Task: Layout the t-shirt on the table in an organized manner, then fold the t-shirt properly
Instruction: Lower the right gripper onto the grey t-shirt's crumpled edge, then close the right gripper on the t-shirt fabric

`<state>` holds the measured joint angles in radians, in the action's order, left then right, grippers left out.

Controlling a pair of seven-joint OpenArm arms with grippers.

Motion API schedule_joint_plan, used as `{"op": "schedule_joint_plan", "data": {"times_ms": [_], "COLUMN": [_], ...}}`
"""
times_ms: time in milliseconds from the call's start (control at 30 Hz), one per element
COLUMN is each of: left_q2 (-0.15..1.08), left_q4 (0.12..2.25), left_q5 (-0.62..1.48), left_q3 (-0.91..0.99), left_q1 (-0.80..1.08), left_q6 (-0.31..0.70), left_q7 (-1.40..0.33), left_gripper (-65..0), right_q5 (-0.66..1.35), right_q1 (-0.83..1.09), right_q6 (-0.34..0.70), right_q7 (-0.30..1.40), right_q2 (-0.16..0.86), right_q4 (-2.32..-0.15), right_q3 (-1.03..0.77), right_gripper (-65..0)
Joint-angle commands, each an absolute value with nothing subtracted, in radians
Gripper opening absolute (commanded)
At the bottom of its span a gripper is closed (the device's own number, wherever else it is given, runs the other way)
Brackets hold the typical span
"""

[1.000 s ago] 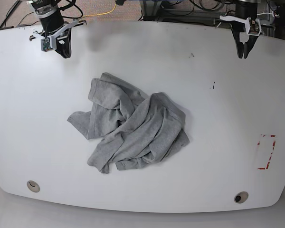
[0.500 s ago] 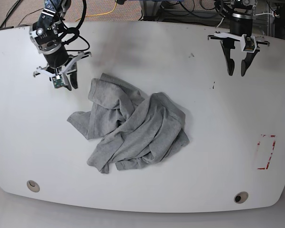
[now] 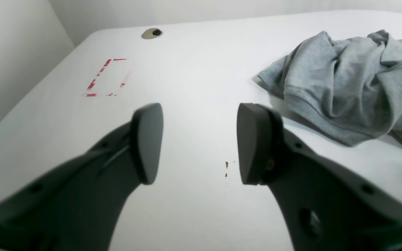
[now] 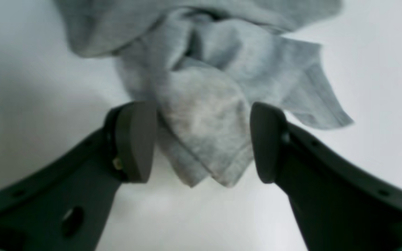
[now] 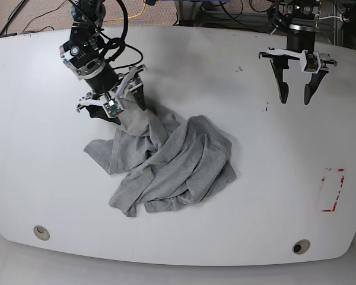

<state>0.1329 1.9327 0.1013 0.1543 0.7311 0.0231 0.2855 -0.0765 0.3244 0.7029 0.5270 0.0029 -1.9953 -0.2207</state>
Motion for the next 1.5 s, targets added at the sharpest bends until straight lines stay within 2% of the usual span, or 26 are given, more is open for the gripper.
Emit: {"op": "schedule_joint_plan", "data": {"times_ms": [0,333,567,1000,1467], "left_q2": [0.136,0.137,0.137,0.137,0.142], "left_q4": [1.949,1.945,1.943,1.942,1.940], "left_q5": [0.101,0.101,0.101,0.101,0.099], "left_q3": [0.159,0.162,0.162,0.162,0.163], "left_q1": [0.739,0.748,0.748,0.750,0.762], "left_q6": [0.021,0.021,0.021,0.021,0.021], "left_q7": [0.317,0.317,0.317,0.317,0.317], "left_gripper": [-33.1,-33.1,-33.1,-33.1,-33.1], "right_q5": [-0.114,-0.294,-0.302,-0.305,-0.305], "right_q1": [0.323,0.335,0.358,0.328,0.254], "right_q6": [0.698,0.698,0.687,0.498,0.404], "right_q7": [0.507,0.432,0.395,0.285,0.182], "right_q2": [0.007,0.005,0.004,-0.010,-0.010], "right_q4": [-2.011,-1.965,-1.962,-1.816,-1.655], "right_q3": [-0.183,-0.156,-0.148,-0.058,-0.061], "right_gripper": [-24.1,-24.1,-24.1,-24.1,-24.1]}}
